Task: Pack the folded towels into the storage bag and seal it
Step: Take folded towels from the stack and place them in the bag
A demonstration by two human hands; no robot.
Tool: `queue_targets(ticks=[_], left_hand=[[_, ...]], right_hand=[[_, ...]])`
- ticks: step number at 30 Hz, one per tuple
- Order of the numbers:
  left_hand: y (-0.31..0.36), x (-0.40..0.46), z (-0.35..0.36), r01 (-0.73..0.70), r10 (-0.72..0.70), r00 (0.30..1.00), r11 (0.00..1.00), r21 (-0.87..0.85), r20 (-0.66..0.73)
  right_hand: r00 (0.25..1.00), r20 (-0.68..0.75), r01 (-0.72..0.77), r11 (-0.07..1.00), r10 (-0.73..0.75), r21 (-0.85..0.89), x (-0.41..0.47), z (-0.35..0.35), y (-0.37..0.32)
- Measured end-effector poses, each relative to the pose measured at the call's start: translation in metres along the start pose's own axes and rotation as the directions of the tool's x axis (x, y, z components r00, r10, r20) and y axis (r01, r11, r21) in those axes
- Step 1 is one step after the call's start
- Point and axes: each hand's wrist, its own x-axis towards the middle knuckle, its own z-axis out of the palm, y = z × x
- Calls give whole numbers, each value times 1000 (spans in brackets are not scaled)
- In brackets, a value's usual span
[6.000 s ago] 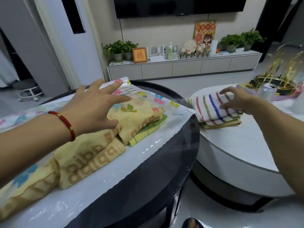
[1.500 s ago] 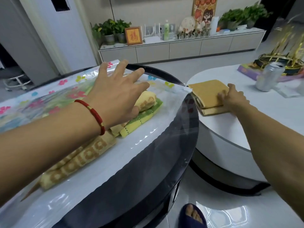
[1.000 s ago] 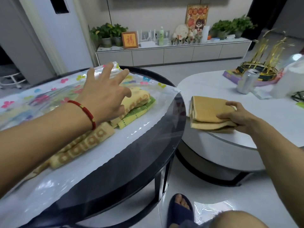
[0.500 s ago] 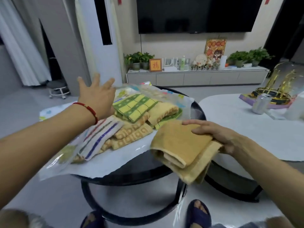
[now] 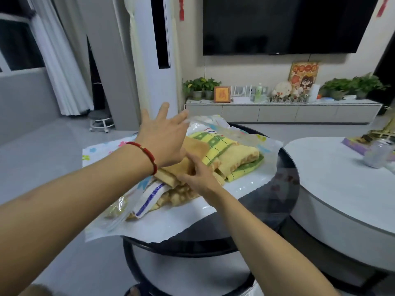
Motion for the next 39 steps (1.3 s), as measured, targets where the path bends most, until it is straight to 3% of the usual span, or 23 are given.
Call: queue_targets(ticks=[3,5,7,10,12,14,17,18,20,23,25,28,30,39], left_hand=[[5,-6,7,-32,34,999,988,-149,16],[7,-9,8,-54,74,995,964,-260,65],[7,-14,9,-90,123,988,952,-291,95],[7,-22,12,-94,137,983,945,-312,119],[7,-26,16,-80,126,985,938,-338,116],[7,-31,23,-96,133,987,937,-336,89],[8,-34,36,-133,152,988,933,-334,32],[9,-35,41,-134,154,988,926,-353,29],[9,-35,50,-148,172,985,913,-381,31],[7,-36,60,-181,206,978,901,-394,21],[6,-39,64,-146,172,985,893,-426,23],[11,-43,73,-155,162,987,886,-437,-22],[19,-46,82,-164,165,985,862,-479,-42],[57,-87,160,-68,148,988,709,-702,53]], right_hand=[[994,-73,48,938,-78,-343,-8,-2,13],[986,-127,37,889,-106,-456,-7,12,19],[984,-145,35,911,-103,-412,1,28,15],[997,-38,54,982,-62,-183,8,27,5],[990,-32,129,970,-138,-208,2,13,11],[955,-194,140,916,-226,-375,-3,-9,29],[889,-408,-148,712,-208,-686,1,-48,56],[905,-404,-226,652,-133,-723,6,-56,63],[952,-304,-226,614,-24,-756,20,-67,68],[994,-95,-110,699,61,-707,41,-77,60],[997,-51,-76,735,57,-674,40,-84,60],[978,-206,-194,496,31,-846,14,-93,82],[975,-207,-222,368,80,-903,-5,-97,93],[938,-329,-346,236,108,-908,-105,-45,65]])
